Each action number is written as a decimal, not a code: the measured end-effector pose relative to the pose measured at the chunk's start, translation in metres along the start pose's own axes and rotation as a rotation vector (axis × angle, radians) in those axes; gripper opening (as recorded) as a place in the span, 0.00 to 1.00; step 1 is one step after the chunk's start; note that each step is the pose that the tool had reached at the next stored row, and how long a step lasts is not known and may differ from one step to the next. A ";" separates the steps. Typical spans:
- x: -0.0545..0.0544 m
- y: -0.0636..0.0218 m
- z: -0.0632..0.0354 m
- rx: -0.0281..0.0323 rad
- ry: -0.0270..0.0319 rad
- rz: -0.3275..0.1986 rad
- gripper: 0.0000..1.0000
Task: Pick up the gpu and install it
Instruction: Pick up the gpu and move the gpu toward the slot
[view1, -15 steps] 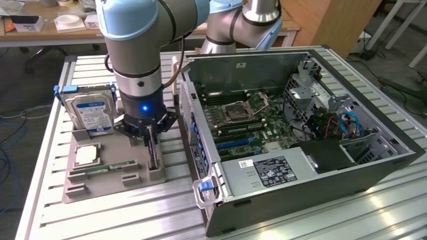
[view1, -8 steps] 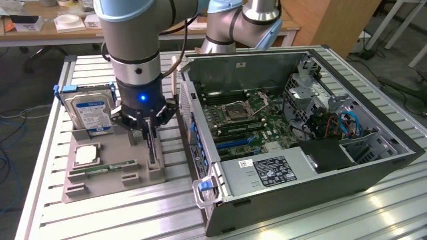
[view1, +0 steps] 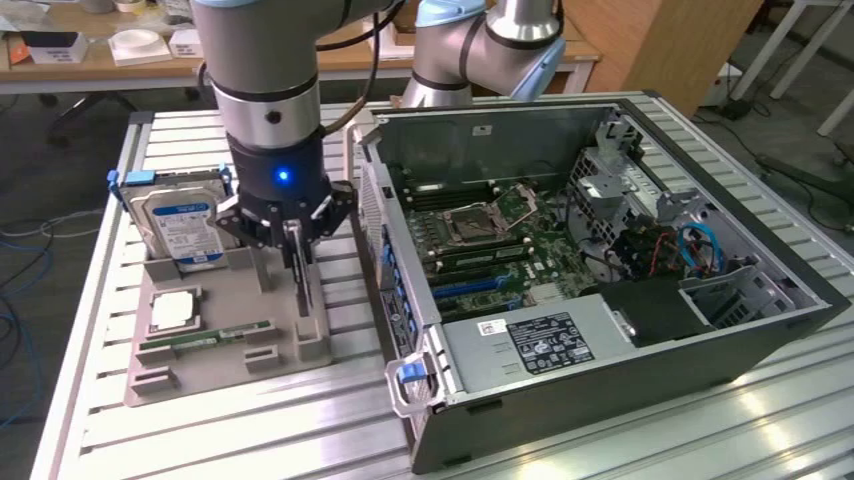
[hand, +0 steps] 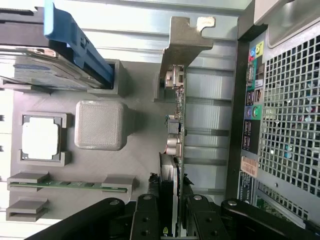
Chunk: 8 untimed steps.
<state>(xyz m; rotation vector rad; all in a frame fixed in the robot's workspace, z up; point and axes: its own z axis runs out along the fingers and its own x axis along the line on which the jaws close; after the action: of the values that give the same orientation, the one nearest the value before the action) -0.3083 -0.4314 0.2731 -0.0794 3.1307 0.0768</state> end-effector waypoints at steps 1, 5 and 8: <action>0.000 0.0001 -0.0021 -0.0001 -0.0001 0.000 0.27; 0.000 0.0005 -0.0101 -0.0004 -0.0001 0.000 0.27; 0.000 0.0013 -0.0187 -0.0005 -0.0001 0.000 0.27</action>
<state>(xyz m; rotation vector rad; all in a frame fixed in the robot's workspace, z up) -0.3081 -0.4310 0.2919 -0.0797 3.1306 0.0775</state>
